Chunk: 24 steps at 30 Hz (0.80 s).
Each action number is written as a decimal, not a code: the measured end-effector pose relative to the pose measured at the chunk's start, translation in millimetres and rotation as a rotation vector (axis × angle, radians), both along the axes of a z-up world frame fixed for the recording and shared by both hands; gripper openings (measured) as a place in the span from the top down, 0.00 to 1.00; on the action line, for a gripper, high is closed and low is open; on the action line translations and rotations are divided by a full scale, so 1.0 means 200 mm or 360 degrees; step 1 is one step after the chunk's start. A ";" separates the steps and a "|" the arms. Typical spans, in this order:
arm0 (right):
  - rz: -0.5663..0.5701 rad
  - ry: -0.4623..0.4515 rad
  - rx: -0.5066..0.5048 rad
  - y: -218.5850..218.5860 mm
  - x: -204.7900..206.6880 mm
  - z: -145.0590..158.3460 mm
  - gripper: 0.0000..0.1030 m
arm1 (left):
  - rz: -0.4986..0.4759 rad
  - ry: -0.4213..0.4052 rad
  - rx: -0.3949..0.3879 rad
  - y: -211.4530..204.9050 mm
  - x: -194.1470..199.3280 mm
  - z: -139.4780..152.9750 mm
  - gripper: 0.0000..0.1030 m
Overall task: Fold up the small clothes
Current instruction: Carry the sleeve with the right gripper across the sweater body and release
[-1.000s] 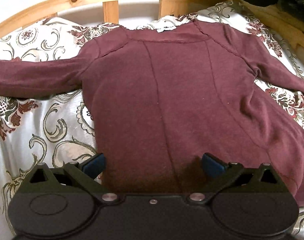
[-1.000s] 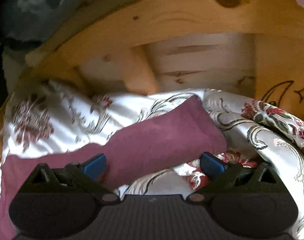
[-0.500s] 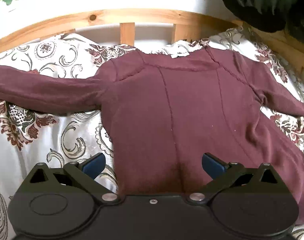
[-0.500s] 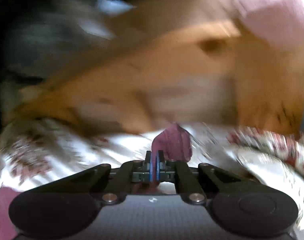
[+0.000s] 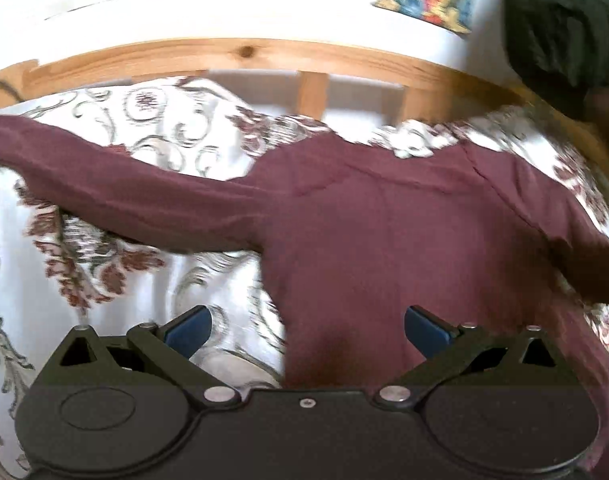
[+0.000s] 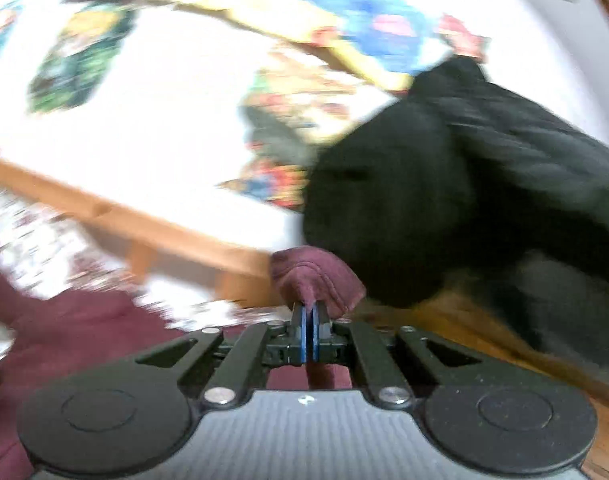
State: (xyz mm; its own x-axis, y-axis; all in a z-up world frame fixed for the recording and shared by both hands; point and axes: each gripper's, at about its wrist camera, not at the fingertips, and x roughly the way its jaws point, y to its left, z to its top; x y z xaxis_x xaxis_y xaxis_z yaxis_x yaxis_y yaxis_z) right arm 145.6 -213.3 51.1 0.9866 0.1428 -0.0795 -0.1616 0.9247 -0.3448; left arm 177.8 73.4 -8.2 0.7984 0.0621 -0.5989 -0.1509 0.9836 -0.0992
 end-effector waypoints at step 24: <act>0.0921 0.0516 -0.0580 0.49 -0.28 -0.42 0.90 | 0.0207 0.0064 -0.0148 0.23 0.09 -0.03 0.01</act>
